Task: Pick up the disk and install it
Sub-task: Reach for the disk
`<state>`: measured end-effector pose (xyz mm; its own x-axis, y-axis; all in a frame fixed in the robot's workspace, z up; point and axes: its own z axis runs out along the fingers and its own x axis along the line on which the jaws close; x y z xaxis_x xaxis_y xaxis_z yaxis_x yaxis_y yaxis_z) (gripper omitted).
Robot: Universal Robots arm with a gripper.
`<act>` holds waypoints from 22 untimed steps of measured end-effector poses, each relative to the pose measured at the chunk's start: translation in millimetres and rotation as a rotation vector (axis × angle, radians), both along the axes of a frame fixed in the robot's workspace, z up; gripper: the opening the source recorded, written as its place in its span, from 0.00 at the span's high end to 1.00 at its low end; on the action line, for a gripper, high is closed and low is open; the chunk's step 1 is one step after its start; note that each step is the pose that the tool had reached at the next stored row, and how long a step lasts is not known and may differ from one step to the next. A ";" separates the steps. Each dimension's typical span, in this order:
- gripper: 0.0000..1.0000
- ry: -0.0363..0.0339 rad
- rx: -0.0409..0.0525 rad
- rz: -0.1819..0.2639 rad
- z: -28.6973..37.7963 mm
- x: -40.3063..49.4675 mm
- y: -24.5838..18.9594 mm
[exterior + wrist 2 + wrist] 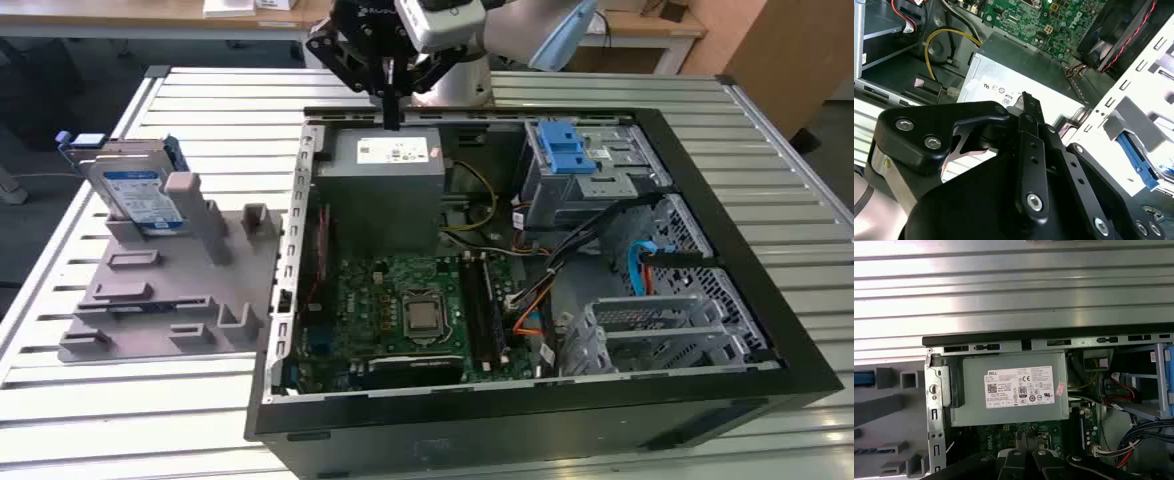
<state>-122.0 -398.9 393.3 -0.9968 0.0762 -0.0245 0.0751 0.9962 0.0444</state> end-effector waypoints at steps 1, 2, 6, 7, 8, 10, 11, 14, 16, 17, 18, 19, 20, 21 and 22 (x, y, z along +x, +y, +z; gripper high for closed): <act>0.89 0.0000 0.0000 0.000 0.0 0.0 0.0; 0.89 0.0001 -0.0001 0.000 0.0 0.0 0.0; 0.89 0.0001 -0.0001 0.000 0.0 -0.4 0.1; 0.89 0.0001 -0.0001 0.000 0.0 -0.7 0.1; 0.89 0.0001 0.0000 0.000 0.0 -1.2 0.0; 0.89 0.0000 0.0000 0.000 0.0 -2.0 0.0; 0.89 0.0000 0.0000 0.000 0.0 -2.2 0.0; 0.89 0.0001 -0.0001 0.000 0.0 -2.4 0.0; 0.89 0.0001 -0.0001 0.000 0.0 -2.8 0.0; 0.89 0.0000 -0.0001 0.000 0.0 -3.1 0.0; 0.89 0.0000 0.0000 0.000 0.0 -3.4 0.0; 0.89 0.0000 0.0000 0.000 0.0 -3.8 0.0; 0.89 0.0000 0.0000 0.000 0.0 -4.4 0.1; 0.89 0.0000 0.0000 0.000 0.0 -4.9 0.2; 0.89 0.0000 0.0000 0.000 0.0 -5.5 0.3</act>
<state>-127.5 -398.6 393.3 -0.9968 0.0762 -0.0245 0.0751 0.9962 0.0444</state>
